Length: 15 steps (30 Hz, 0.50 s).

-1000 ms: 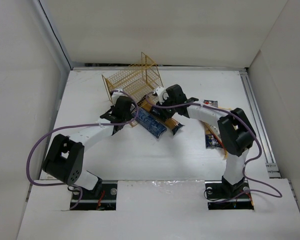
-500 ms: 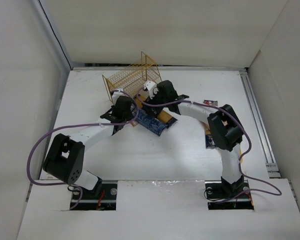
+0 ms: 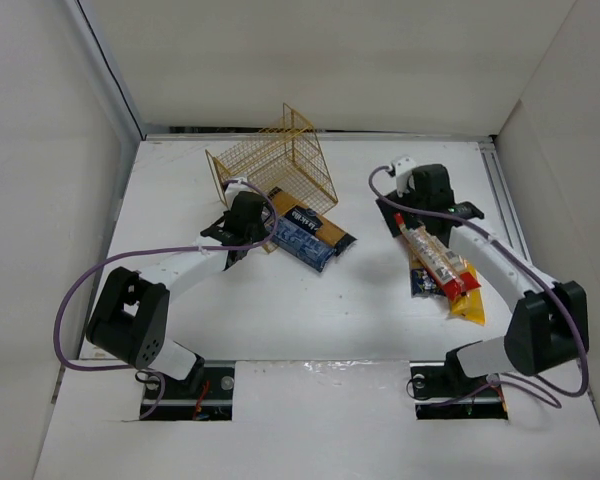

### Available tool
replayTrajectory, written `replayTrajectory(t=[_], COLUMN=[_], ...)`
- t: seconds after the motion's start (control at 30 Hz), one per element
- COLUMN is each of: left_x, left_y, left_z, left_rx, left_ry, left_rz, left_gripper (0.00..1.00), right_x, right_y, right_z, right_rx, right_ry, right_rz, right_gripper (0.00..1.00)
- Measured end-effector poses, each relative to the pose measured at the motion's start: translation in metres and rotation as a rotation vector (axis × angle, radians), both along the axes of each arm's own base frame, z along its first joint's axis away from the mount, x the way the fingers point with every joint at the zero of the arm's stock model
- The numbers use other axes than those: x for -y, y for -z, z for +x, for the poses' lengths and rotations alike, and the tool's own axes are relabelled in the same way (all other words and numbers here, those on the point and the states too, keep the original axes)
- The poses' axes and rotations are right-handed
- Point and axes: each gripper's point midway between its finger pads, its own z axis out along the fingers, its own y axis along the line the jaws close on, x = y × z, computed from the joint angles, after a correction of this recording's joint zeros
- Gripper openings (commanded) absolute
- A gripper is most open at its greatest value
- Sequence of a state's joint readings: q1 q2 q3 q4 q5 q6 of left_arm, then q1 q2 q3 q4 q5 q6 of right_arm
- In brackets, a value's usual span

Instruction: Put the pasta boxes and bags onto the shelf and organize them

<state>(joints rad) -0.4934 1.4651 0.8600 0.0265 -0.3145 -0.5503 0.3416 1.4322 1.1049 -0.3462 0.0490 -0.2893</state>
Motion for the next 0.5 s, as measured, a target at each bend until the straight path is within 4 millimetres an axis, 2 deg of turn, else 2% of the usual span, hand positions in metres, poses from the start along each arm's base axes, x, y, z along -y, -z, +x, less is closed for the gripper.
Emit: replayTrajectory(t=[0.1, 0.17, 0.2, 0.23, 0.3, 0.4, 0.5], left_x=[0.0, 0.0, 0.0, 0.0, 0.0, -0.001, -0.001], left_y=[0.0, 0.0, 0.0, 0.0, 0.0, 0.0, 0.0], left_z=[0.0, 0.0, 0.0, 0.0, 0.0, 0.0, 0.0], left_rx=[0.001, 0.001, 0.001, 0.001, 0.001, 0.001, 0.001], left_ry=[-0.002, -0.002, -0.002, -0.002, -0.002, -0.003, -0.003], left_rz=[0.001, 0.001, 0.001, 0.001, 0.002, 0.002, 0.002], left_gripper=[0.0, 0.0, 0.0, 0.0, 0.0, 0.0, 0.0], right_x=[0.051, 0.074, 0.08, 0.1, 0.119, 0.126, 0.12], right_y=[0.027, 0.043, 0.049, 0.059, 0.069, 0.079, 0.093], right_z=[-0.037, -0.057, -0.065, -0.075, -0.086, -0.092, -0.093], right_rx=[-0.129, -0.202, -0.235, -0.276, -0.321, -0.365, -0.414], right_ry=[0.126, 0.183, 0.195, 0.252, 0.309, 0.327, 0.298], right_rz=[-0.073, -0.099, -0.107, -0.11, -0.111, -0.103, -0.09], right_gripper=[1.0, 1.0, 1.0, 1.0, 1.0, 1.0, 1.0])
